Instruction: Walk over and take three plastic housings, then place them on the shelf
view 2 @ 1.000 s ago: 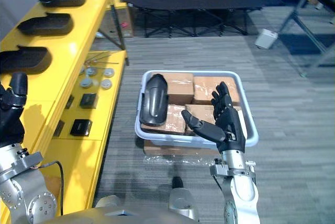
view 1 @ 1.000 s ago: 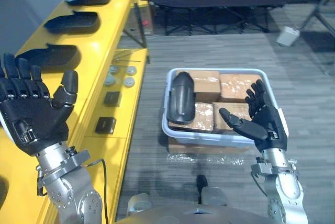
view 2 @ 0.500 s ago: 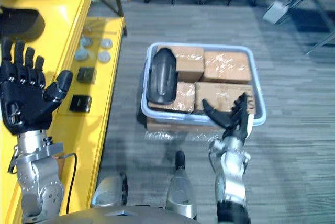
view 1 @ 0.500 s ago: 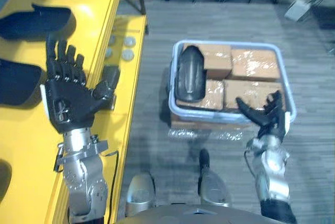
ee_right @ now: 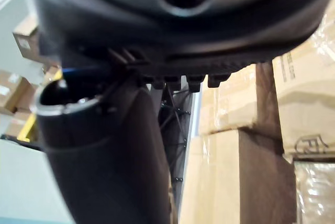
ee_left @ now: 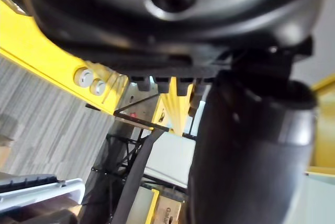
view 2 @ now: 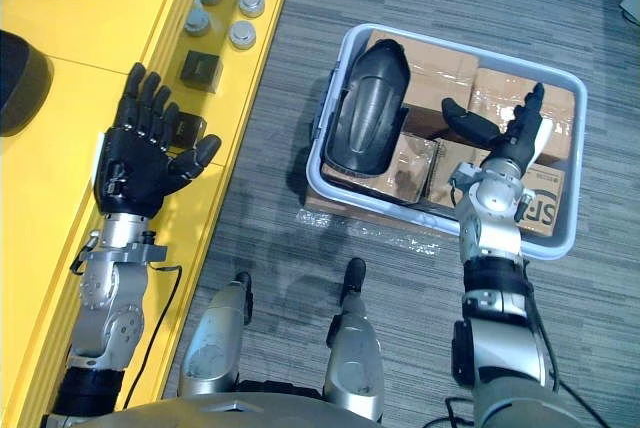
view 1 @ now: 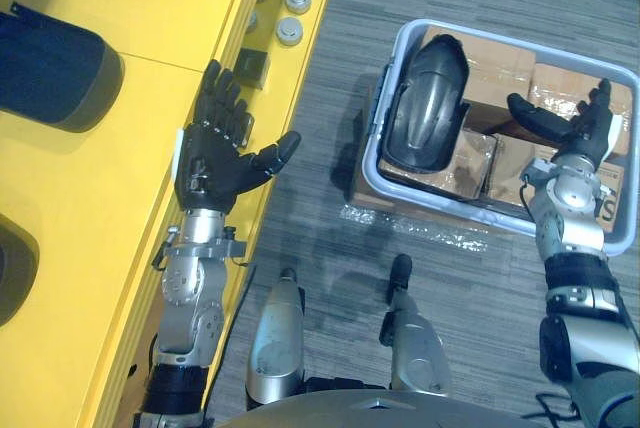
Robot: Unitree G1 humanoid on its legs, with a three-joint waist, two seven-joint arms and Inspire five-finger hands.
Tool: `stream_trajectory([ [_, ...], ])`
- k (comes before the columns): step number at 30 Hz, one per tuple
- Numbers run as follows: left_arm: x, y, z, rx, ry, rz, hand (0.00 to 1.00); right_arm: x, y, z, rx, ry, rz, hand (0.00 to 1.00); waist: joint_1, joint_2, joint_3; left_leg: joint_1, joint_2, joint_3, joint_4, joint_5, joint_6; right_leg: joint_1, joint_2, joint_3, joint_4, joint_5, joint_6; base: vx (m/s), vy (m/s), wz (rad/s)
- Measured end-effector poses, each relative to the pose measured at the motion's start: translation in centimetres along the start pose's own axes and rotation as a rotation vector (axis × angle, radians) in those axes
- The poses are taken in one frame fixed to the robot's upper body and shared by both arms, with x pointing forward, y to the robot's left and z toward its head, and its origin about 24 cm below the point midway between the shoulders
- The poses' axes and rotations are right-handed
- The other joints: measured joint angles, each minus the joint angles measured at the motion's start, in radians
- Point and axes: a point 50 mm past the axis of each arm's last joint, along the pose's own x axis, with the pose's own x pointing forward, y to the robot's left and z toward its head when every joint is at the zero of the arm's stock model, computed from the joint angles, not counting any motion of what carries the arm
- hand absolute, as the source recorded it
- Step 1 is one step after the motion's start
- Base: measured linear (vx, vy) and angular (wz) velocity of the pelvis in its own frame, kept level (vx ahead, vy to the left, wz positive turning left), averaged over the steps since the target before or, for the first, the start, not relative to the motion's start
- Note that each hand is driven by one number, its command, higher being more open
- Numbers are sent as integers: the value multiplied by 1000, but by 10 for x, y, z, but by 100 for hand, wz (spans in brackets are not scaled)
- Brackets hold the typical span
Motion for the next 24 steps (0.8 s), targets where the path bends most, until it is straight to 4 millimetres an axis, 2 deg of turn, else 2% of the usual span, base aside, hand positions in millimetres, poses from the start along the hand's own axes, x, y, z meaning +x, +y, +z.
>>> stream_trajectory([
  [3, 6, -6, -3, 0, 10, -43, 100, 14, 4, 17, -45, -8, 67, 100, 20, 21, 15, -37, -1, -9, 17, 2, 4, -40, -2, -16, 36, -3, -5, -75, 21, 5],
  [6, 9, -6, -9, 7, 36, -63, 100, 22, 14, 30, -108, -16, 158, 100, 31, 28, 26, -64, -4, -19, 32, 10, 1, -64, -5, -23, 54, -4, -5, -74, 20, 7],
  [8, 11, -9, -16, 3, 62, -74, 100, 24, 16, 32, -149, -4, 194, 100, 49, 29, 27, -71, -4, -20, 32, 16, -1, -78, -6, -23, 70, -6, -9, -76, 12, 3],
  [12, 10, -8, -19, 0, 77, -64, 100, 27, 27, 36, -183, 36, 256, 100, 59, 30, 27, -104, -4, -31, 36, 29, -4, -115, -8, -33, 103, -16, -21, -94, 4, 5],
  [15, 10, -10, -23, -4, 92, -68, 100, 29, 23, 35, -232, 58, 266, 100, 70, 45, 35, -114, -4, -37, 46, 35, -5, -124, -10, -42, 122, -19, -24, -92, 16, 5],
  [19, 11, -8, -30, 0, 121, -54, 100, 33, 17, 39, -257, 83, 274, 100, 71, 46, 36, -133, -7, -47, 50, 48, -8, -142, -15, -51, 142, -20, -26, -85, 34, 8],
  [20, 12, -8, -32, 0, 129, -49, 100, 32, 18, 38, -294, 84, 280, 0, 71, 46, 36, -135, -7, -49, 49, 51, -9, -145, -15, -51, 148, -21, -27, -61, 34, 3],
  [24, 11, -10, -34, -3, 137, -50, 100, 33, 19, 39, -434, 73, 266, 0, 70, 46, 36, -137, -5, -49, 47, 61, -13, -154, -15, -51, 160, -22, -29, -44, 39, 0],
])
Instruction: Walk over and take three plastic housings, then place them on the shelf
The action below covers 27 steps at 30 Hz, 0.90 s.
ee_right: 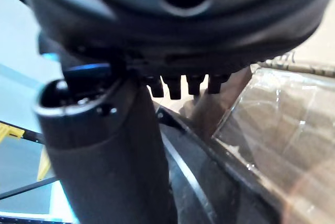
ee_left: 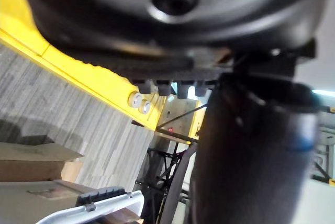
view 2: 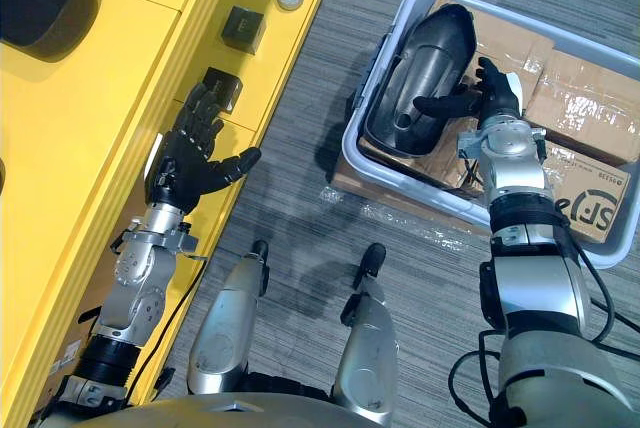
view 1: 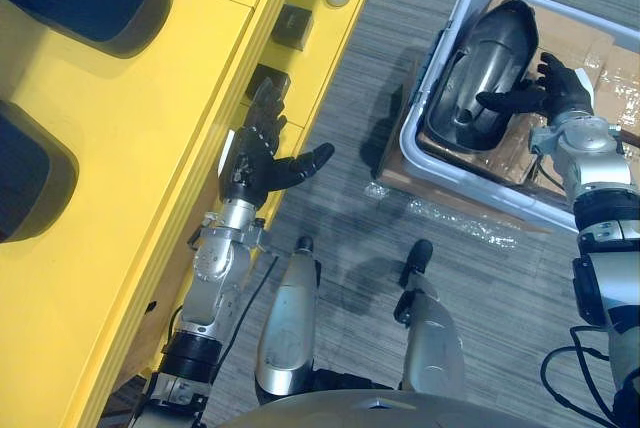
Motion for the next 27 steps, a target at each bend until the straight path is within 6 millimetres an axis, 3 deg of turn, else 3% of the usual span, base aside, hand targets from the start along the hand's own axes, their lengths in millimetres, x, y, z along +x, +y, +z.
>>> stream_trajectory([
  [7, -1, 0, -2, -5, 10, 18, 100, 0, -7, -9, -236, 86, -53, 0, 0, -1, 1, 1, 2, 1, -8, 10, -3, -5, 1, 0, 3, 0, -1, -20, 45, 0],
  [15, -9, 2, -22, -13, 93, 75, 100, 2, -9, 11, -340, 64, -171, 0, 2, -1, 1, 10, 3, 3, -23, 17, -6, -4, 1, 1, 2, 1, -2, 25, 49, 0],
  [20, -22, 6, -29, -27, 132, 122, 100, -1, 2, -18, -357, 191, -179, 0, 3, -1, 1, 13, 2, 3, -17, 16, -6, 2, 0, -1, 4, -1, -6, -6, 58, 0],
  [27, -35, 7, -35, -88, 151, 111, 100, -6, -14, -37, -348, 228, -344, 0, -4, 8, 4, 13, 0, 1, -14, 17, -5, 4, -2, -5, 5, -6, -13, -22, 52, 0],
])
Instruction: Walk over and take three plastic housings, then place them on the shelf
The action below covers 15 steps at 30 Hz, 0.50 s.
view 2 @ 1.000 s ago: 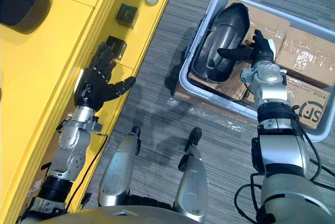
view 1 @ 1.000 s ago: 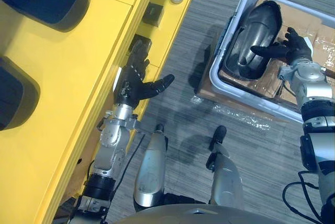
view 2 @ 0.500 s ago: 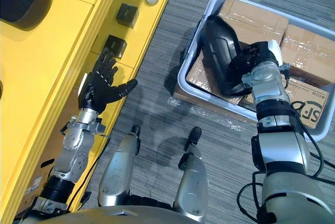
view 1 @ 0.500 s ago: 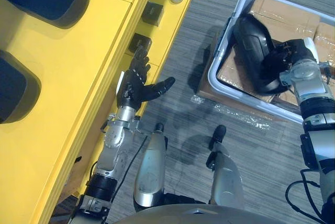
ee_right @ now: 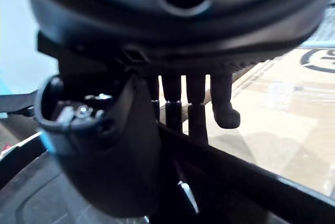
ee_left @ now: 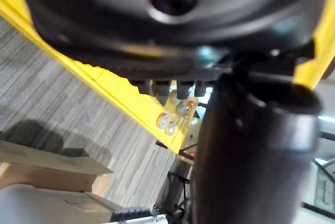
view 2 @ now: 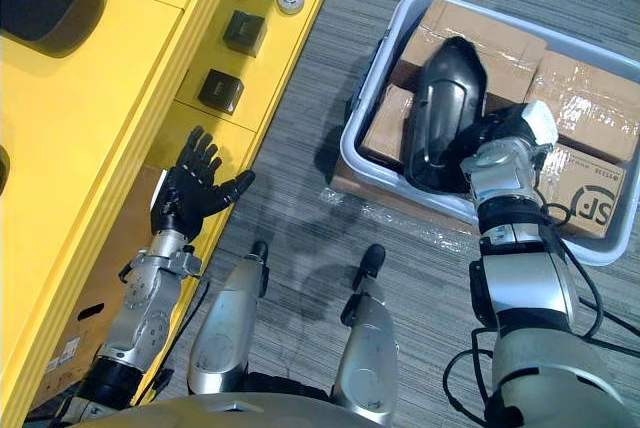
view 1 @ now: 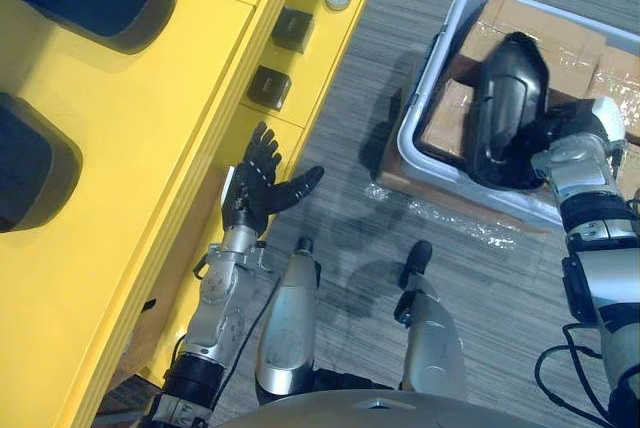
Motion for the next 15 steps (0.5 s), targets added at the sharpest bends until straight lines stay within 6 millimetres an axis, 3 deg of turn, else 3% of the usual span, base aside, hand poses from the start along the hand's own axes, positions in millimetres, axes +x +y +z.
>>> stream_trajectory([
  [6, 5, -12, 6, -34, -1, -128, 100, 1, -19, 8, -35, -128, -162, 0, -37, 10, 1, 14, 0, -2, -5, 2, 0, 14, 0, -3, -1, 6, 8, 5, 13, 0],
  [10, 19, -29, 5, -181, 101, -254, 100, -9, -31, 35, -19, -327, -276, 0, -74, 10, 1, 66, 6, 14, -22, 1, -1, 55, 3, 8, -16, 7, 9, 34, 56, -7],
  [15, 30, -54, -2, -232, 224, -373, 100, -30, -37, 60, -19, -570, -360, 0, -104, -1, 5, 142, 29, 46, -39, -8, -8, 114, 24, 35, -40, 12, 5, 16, 42, -18],
])
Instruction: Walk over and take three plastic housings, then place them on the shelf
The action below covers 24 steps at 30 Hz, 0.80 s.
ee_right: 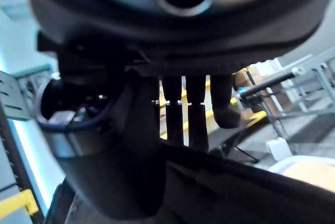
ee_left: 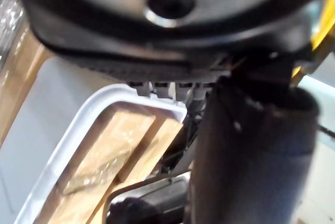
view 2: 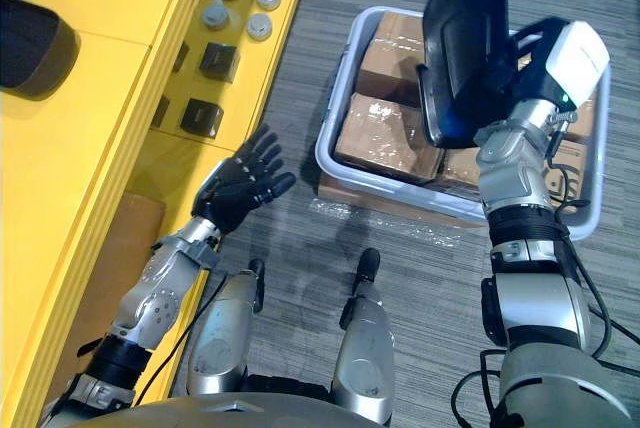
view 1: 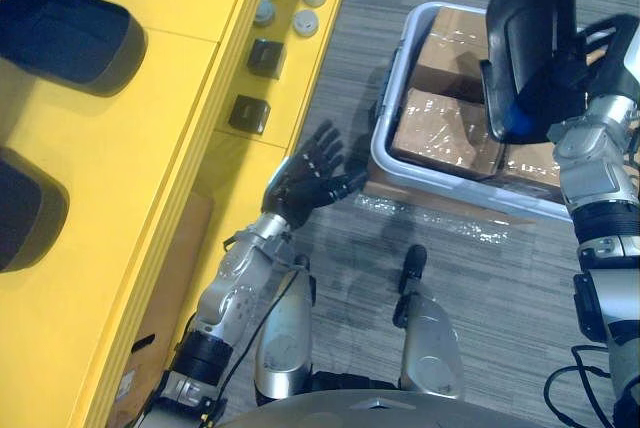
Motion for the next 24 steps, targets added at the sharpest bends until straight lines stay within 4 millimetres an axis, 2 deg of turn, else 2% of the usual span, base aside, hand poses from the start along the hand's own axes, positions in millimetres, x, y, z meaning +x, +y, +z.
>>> stream_trajectory([
  [1, 3, -2, -1, -15, 10, -12, 100, -1, 0, 3, 6, -22, -6, 0, -5, -1, 1, 10, 3, 2, -1, -2, -1, 9, 3, 1, -2, 0, 0, 11, 36, -28],
  [4, 19, -6, 1, -56, 42, -39, 100, -10, 3, 19, 36, -117, -10, 0, -23, -31, 5, 64, 21, 35, -17, -7, -6, 37, 19, 33, -13, 2, -6, -7, 25, -29],
  [8, 42, 3, 4, -86, 78, 25, 100, -19, 15, 35, 71, -182, 3, 0, -39, -73, 5, 95, 38, 80, -26, -10, -11, 42, 34, 74, -28, 11, -15, -25, 19, -33],
  [12, 61, 13, 6, -92, 113, 101, 100, -23, 19, 43, 109, -216, 17, 0, -58, -99, 6, 107, 48, 101, -29, -13, -15, 40, 43, 96, -31, 20, -12, -24, 21, -18],
  [14, 72, 13, 12, -79, 115, 111, 100, -24, 21, 48, 130, -226, 19, 0, -60, -112, 6, 105, 53, 111, -30, -15, -16, 37, 49, 105, -46, 23, -18, -23, 26, -16],
  [17, 87, 5, 30, -57, 63, 77, 100, -21, 20, 68, 171, -290, 7, 0, -74, -133, 7, 80, 56, 123, -24, -18, -16, 10, 51, 114, -62, 32, -17, -24, 31, -13],
  [19, 97, -3, 41, -76, 23, 49, 100, -19, 18, 85, 225, -345, -20, 0, -82, -139, 7, 61, 64, 132, -11, -26, -18, -12, 59, 128, -62, 47, -15, -10, 39, -18],
  [24, 107, -12, 53, -137, -54, 21, 100, -25, 16, 108, 313, -430, -44, 0, -103, -142, 8, 69, 65, 144, -14, -35, -17, -14, 63, 140, -60, 51, -16, 38, 57, -8],
])
